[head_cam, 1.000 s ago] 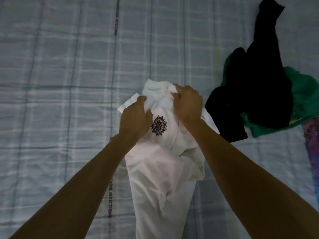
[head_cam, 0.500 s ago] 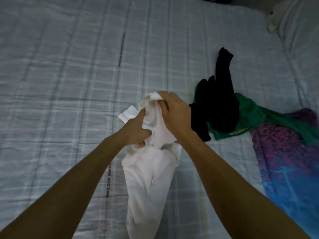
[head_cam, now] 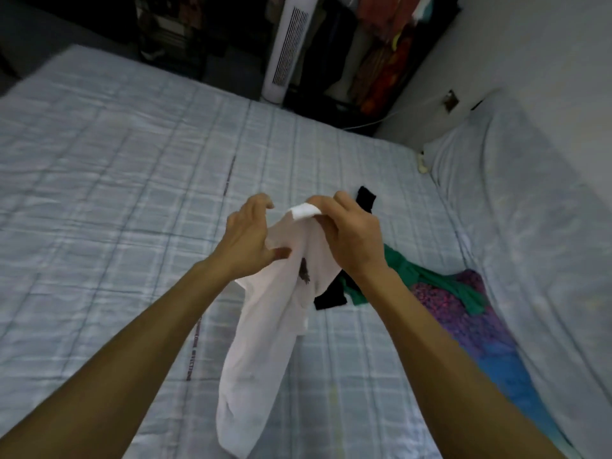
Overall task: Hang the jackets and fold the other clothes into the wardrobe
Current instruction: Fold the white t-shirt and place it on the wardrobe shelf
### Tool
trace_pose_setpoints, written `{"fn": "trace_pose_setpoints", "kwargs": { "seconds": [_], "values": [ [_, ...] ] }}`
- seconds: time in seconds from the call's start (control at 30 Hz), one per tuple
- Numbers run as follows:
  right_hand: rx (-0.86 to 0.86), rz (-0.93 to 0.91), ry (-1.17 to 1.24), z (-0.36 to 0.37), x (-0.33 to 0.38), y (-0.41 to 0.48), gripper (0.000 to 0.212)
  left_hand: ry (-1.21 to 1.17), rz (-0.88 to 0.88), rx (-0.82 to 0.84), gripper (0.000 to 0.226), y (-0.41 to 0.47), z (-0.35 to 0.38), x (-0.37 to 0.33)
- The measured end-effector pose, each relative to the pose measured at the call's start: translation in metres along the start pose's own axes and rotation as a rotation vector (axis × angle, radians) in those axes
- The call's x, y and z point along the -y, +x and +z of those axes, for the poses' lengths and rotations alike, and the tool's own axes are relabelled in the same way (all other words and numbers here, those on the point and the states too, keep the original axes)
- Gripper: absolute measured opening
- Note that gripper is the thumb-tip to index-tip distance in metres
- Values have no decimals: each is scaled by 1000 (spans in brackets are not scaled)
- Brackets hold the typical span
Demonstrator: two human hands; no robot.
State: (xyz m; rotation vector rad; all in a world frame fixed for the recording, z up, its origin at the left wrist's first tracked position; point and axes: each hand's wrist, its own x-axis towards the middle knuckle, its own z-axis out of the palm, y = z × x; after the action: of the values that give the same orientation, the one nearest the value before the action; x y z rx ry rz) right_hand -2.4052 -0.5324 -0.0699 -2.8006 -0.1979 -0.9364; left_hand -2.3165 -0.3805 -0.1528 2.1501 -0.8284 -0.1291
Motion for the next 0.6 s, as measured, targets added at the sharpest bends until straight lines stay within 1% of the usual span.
{"fn": "trace_pose_setpoints", "kwargs": {
  "seconds": [0.03,0.07,0.1,0.13,0.17,0.2,0.27,0.4,0.5,0.6],
  "values": [
    [-27,-8,-23,-16,8,3,23,5,2,68,85,-4,-6,-7],
    [-54,-6,-42,-32,14,6,23,35,10,146,76,-10,-11,-14],
    [-85,1,-57,-48,19,7,23,79,12,214,60,-18,-16,-20],
    [-115,11,-67,-63,24,9,22,112,1,249,41,-28,-21,-23],
    [-144,19,-81,-79,28,11,22,102,-33,246,24,-38,-26,-26],
    [-172,24,-103,-95,32,13,21,54,-83,218,20,-49,-31,-28],
    [-215,32,-148,-123,40,17,20,-55,-163,116,23,-70,-44,-30],
    [-246,107,-149,-174,52,16,22,-175,-167,-170,17,-99,-86,-49],
    [-321,182,-126,-211,58,6,21,-213,-112,-346,12,-117,-127,-78],
    [-357,225,-114,-248,64,-8,22,-143,-4,-439,16,-140,-163,-121]
  ]
}}
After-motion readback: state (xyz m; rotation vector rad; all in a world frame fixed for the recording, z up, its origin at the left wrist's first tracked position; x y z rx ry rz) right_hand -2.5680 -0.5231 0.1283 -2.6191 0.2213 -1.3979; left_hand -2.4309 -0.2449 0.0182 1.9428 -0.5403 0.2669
